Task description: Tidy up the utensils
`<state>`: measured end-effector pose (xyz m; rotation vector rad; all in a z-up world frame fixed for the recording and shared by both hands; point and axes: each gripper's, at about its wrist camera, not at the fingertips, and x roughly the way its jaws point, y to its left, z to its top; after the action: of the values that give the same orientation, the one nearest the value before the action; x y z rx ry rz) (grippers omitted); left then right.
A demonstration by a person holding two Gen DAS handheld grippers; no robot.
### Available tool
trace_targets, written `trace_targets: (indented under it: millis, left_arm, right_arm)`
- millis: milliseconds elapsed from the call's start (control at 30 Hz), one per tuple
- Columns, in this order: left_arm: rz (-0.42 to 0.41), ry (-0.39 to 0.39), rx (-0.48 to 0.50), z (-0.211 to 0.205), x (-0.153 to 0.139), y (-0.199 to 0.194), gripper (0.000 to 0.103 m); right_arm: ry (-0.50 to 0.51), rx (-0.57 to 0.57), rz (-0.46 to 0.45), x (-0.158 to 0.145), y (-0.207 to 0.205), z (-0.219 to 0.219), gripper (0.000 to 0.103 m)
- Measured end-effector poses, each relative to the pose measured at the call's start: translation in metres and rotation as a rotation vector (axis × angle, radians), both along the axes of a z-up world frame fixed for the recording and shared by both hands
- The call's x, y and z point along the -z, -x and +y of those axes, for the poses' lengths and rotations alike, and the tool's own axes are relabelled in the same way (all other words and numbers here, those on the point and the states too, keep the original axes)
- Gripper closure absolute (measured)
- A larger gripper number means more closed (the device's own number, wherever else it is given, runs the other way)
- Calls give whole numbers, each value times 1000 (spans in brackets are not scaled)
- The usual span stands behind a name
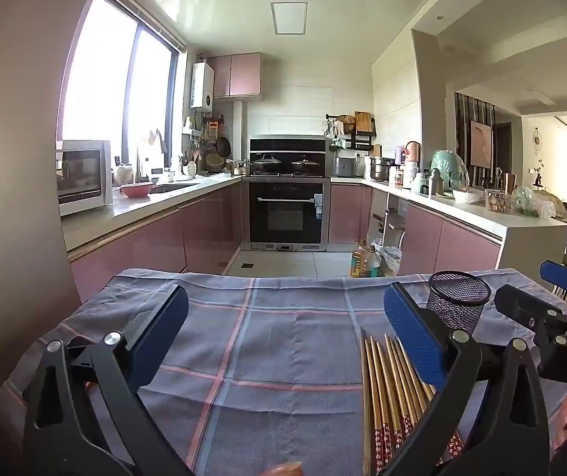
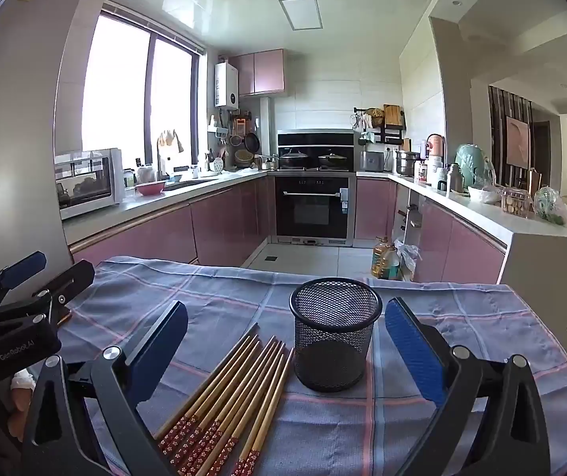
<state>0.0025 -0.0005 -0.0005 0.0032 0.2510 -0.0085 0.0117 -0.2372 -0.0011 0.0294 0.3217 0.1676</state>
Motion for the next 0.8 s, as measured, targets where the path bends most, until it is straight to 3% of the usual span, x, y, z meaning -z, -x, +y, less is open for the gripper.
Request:
trace_targets:
  millis: [267, 800]
  left_arm:
    - [-59, 0, 12, -4, -4, 7, 6]
    - [-68, 18, 27, 1, -5, 19, 6]
  right_arm:
    - [13, -8, 0, -5, -2, 1, 7]
    - [-9, -3, -29, -3, 6, 0, 7]
